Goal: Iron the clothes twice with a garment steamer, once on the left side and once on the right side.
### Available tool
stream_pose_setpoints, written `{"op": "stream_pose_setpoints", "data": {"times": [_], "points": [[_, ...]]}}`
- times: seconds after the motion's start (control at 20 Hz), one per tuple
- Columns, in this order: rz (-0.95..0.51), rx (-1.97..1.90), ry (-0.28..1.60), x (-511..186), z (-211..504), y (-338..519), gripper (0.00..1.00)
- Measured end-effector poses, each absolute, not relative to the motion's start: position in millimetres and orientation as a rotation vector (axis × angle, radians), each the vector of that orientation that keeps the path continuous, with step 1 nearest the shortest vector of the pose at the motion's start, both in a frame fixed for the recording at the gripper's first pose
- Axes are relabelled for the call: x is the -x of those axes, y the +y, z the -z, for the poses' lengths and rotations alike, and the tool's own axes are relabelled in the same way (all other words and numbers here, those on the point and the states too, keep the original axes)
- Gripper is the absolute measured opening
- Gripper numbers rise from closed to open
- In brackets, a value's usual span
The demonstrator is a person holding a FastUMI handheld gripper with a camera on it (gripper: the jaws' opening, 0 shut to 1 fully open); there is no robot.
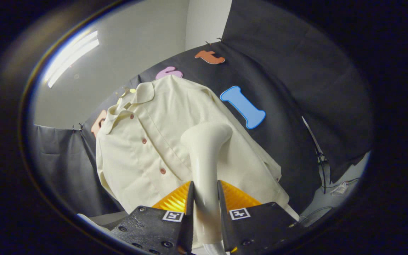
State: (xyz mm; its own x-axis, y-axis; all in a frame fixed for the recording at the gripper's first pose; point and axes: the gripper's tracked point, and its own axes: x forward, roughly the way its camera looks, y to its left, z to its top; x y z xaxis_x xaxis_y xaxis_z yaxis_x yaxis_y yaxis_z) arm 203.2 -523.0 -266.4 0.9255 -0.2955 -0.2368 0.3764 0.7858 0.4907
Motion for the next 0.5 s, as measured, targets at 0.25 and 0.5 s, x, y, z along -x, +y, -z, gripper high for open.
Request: {"op": "stream_pose_setpoints", "data": {"times": [0.25,0.5], "points": [[0.374,-0.618,0.211,-171,307,-512,0.33],[0.404,-0.643,0.255,-145,328,-507,0.33]]}}
